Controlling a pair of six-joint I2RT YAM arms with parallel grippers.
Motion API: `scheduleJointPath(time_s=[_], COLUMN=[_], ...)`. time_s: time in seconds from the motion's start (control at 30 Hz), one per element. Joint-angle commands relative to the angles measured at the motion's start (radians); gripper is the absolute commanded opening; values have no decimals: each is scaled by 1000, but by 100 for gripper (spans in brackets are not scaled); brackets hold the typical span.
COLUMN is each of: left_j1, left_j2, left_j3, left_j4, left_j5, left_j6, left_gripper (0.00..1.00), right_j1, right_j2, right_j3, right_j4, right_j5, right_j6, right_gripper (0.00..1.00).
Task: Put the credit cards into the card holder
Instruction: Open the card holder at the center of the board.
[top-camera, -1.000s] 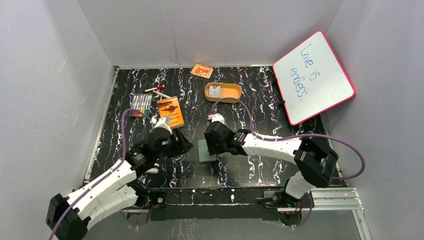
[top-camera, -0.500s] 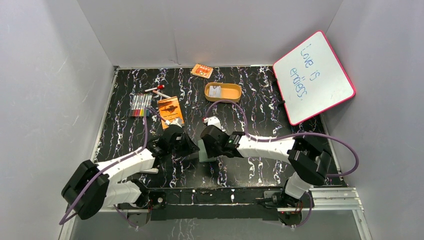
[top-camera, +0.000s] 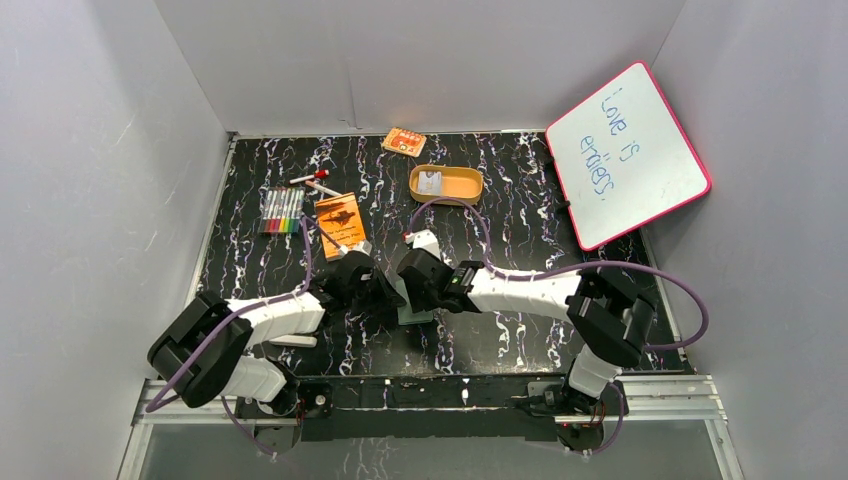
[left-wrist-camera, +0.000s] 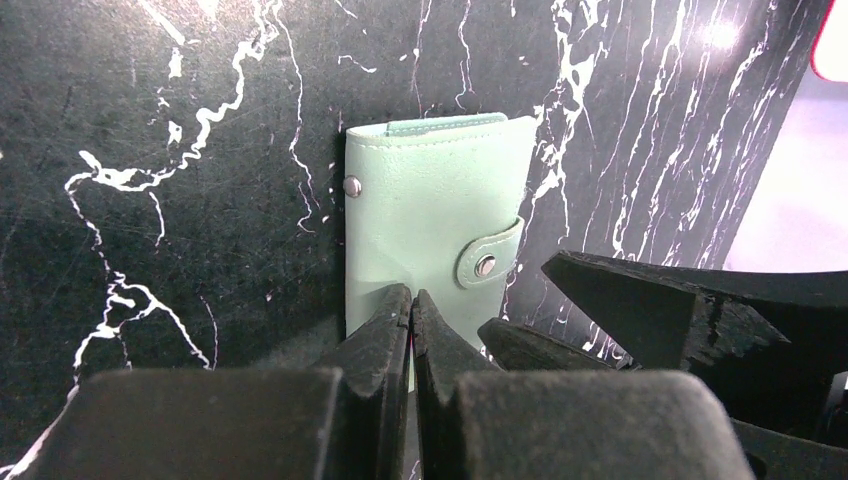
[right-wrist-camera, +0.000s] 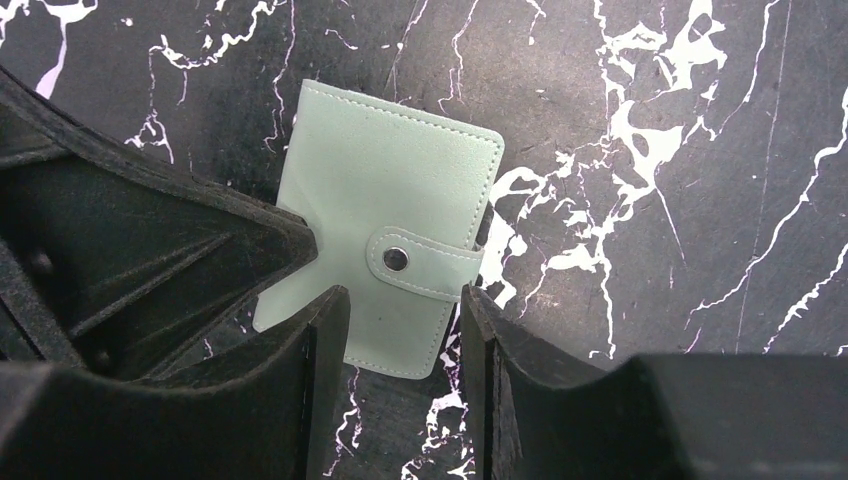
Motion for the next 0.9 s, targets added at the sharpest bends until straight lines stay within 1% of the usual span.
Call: scheduleJointPath(time_s=[0.0, 0.23, 0.57, 0.87], left_j1=[6, 6, 6, 7], left_j2=[15, 37, 43, 44], left_j3=[-25, -68, -81, -92], left_j4=[48, 83, 92, 101], left_j5=[9, 2, 2, 2], left_j6=[-8, -34, -34, -40], left_gripper=[0, 0, 0, 0], right_j1=[5, 8, 32, 32], right_j2=[16, 30, 50, 101], right_j3=[44, 55, 85, 104], right_j4=[11, 14, -10, -30], right_j5=[34, 39, 71, 100], right_j6=[6, 5, -9, -17], right_gripper=[54, 54, 55, 55])
